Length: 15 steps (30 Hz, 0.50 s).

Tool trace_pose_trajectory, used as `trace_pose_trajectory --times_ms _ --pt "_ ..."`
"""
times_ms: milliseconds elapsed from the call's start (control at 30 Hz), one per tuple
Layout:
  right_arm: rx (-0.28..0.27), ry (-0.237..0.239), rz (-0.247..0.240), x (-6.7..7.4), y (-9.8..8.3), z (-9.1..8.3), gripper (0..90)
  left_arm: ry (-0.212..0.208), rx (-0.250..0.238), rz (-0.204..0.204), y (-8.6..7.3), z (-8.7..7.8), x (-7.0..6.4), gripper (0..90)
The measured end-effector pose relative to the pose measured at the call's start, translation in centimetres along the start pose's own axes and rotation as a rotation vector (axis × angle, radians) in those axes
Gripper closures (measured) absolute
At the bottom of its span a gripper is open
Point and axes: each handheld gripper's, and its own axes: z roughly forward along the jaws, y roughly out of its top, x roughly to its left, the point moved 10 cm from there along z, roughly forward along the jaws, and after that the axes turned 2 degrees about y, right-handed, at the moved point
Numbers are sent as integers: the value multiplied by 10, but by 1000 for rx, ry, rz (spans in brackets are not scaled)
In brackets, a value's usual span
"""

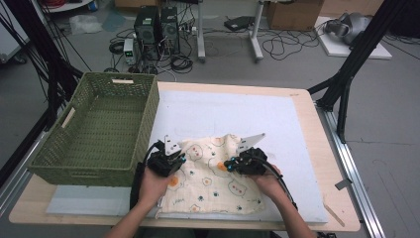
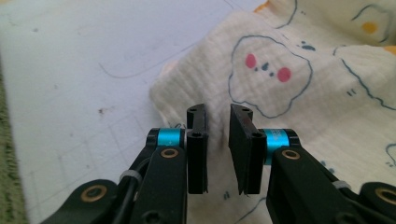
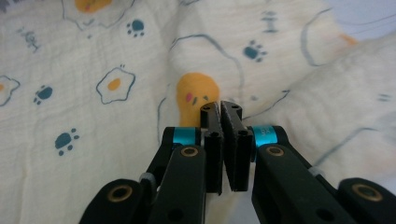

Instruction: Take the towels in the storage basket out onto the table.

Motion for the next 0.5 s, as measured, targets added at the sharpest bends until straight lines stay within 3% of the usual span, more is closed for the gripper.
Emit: trace_pose_trajectory --times_ms 100,200,367,500 --pt "11 -3 -27 6 1 1 797 -10 25 0 -6 5 -1 785" --pt "-53 -18 -9 3 7 -13 758 -19 45 -4 -11 9 0 806" --pt "-90 -85 28 -16 3 -35 755 -25 55 -12 -13 11 0 833" --pt "-115 -130 87 -35 -5 -47 742 -25 11 -36 -7 7 2 822"
